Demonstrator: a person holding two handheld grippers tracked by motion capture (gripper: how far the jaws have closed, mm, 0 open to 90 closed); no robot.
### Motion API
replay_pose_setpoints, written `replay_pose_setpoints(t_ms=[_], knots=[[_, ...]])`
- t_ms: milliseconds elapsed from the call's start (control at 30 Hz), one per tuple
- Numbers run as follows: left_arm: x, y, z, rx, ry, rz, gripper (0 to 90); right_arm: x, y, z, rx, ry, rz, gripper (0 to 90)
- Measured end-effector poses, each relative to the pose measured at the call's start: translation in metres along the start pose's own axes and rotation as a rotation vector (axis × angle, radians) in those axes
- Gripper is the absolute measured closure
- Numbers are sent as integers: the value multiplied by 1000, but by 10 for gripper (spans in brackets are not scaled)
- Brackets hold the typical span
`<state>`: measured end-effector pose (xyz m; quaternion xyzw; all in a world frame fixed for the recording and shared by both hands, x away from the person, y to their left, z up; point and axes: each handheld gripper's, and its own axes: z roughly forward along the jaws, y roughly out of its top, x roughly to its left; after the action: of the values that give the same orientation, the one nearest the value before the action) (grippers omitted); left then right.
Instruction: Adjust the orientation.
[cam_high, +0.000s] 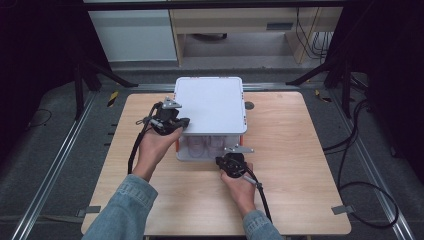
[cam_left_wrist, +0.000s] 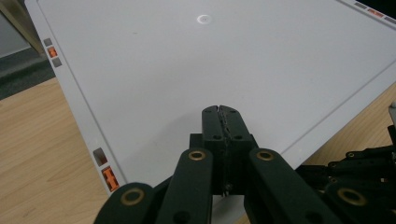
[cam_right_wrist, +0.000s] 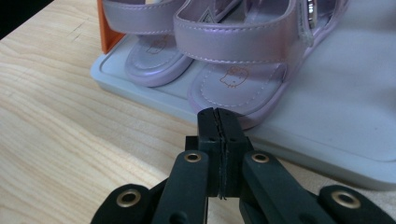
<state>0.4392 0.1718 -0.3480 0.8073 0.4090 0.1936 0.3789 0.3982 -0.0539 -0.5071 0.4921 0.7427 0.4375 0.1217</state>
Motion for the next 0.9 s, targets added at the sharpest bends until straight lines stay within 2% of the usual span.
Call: replay_pose_setpoints(t_ms=[433,533,700,833,900], knots=[[1,0,0,-2,-3,-1,892,-4,5,5,0,-6,13,900],[2,0,0,-5,-4,-10,885,-3,6,2,-20,9,12,900],[2,0,-1,-10,3,-11,840,-1,8,-5,-34,15,1,900],[3,-3,-4,-40,11,-14,785,-1,10,-11,-38,17,-10,900],[4,-4,-5,-55,26,-23,726,-1,10,-14,-40,16,-20,900]])
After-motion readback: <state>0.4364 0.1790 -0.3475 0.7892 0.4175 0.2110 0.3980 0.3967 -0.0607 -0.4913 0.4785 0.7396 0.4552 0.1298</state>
